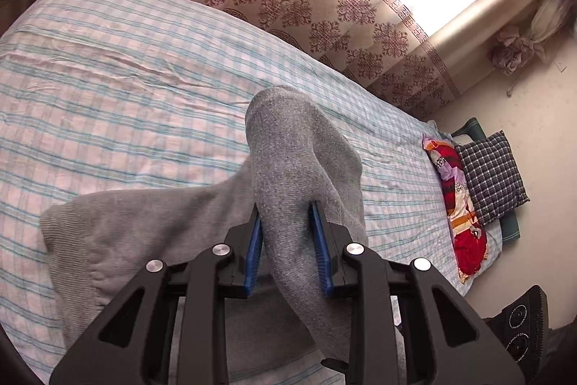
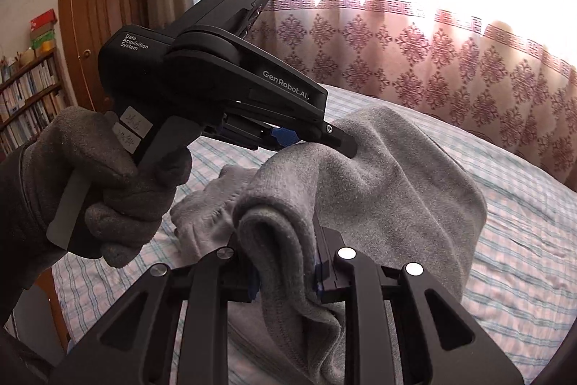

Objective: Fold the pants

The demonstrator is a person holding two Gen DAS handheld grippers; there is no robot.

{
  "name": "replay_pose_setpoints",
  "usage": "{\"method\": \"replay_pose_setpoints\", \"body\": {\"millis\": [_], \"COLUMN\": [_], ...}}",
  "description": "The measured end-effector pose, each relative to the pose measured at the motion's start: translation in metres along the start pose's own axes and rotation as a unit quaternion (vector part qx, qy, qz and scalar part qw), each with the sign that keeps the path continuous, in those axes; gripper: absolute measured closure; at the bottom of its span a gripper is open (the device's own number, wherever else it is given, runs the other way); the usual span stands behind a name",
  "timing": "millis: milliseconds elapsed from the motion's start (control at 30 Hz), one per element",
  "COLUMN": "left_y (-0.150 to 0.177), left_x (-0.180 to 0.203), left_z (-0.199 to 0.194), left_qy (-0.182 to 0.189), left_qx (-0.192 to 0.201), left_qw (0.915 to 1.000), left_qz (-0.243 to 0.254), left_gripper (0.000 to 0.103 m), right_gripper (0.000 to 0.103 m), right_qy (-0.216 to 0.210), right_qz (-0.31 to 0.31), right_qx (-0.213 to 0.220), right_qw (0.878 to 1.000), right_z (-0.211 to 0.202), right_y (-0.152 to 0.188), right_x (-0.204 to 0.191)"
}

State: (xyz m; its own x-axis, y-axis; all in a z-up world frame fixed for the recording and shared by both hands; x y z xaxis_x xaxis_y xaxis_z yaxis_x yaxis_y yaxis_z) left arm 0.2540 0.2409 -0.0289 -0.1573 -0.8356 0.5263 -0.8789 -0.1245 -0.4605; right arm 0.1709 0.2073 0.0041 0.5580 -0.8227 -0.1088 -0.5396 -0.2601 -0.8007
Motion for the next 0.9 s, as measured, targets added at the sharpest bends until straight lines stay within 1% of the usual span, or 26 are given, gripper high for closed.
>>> {"method": "replay_pose_setpoints", "body": {"millis": [100, 300, 400, 500, 567, 633, 667, 767, 800, 833, 900], "left_y": [0.005, 0.017, 0.022, 0.023, 0.023, 0.025, 0.027, 0.030, 0.030, 0.030, 0.031], "left_x": [-0.035, -0.096, -0.119, -0.134, -0.143, -0.148, -0.147, -0.140, -0.136, -0.133, -0.127], "left_z": [-0.016, -0.023, -0.023, -0.030, -0.035, -0.037, -0.039, -0.047, -0.050, -0.052, -0.057], "left_qy": [-0.016, -0.039, -0.050, -0.046, -0.044, -0.052, -0.048, -0.060, -0.066, -0.080, -0.108], "left_qx": [0.017, 0.018, 0.024, 0.046, 0.057, 0.054, 0.051, 0.048, 0.047, 0.045, 0.038], "left_qw": [0.9996, 0.9980, 0.9970, 0.9957, 0.9938, 0.9926, 0.9927, 0.9933, 0.9937, 0.9934, 0.9920], "left_qz": [-0.015, -0.046, -0.054, -0.066, -0.085, -0.096, -0.097, -0.087, -0.078, -0.069, -0.054], "left_gripper": [0.076, 0.076, 0.076, 0.076, 0.076, 0.076, 0.076, 0.076, 0.074, 0.074, 0.064], "right_gripper": [0.082, 0.082, 0.082, 0.079, 0.079, 0.080, 0.081, 0.082, 0.082, 0.082, 0.082], "right_qy": [-0.017, -0.037, -0.035, -0.039, -0.040, -0.039, -0.036, -0.024, -0.021, -0.022, -0.026], "right_qz": [-0.020, -0.036, -0.040, -0.037, -0.039, -0.044, -0.047, -0.053, -0.057, -0.062, -0.058], "right_qx": [-0.004, -0.032, -0.052, -0.072, -0.077, -0.075, -0.071, -0.049, -0.038, -0.034, -0.037], "right_qw": [1.000, 0.998, 0.997, 0.996, 0.995, 0.995, 0.996, 0.997, 0.997, 0.997, 0.997], "right_z": [0.023, 0.063, 0.082, 0.094, 0.099, 0.101, 0.100, 0.092, 0.088, 0.087, 0.092], "right_y": [-0.004, 0.001, 0.007, 0.017, 0.022, 0.024, 0.024, 0.019, 0.017, 0.014, 0.012], "right_x": [-0.024, -0.069, -0.082, -0.091, -0.093, -0.094, -0.094, -0.095, -0.098, -0.102, -0.103]}}
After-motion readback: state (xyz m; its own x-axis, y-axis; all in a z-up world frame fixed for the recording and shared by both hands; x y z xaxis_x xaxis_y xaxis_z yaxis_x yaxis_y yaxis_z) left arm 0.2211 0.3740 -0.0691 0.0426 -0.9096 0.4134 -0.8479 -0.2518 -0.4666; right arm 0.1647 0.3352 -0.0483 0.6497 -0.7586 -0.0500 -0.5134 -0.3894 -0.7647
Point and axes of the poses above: each gripper's, at about its wrist camera, not at the fingertips, and z roughly the way its jaws point, x to its right, y to its underside, the point moved 6 cm from there along z, roughly the way its jaws point, and after that the axes turned 3 degrees about -y, right-handed, at the moved point
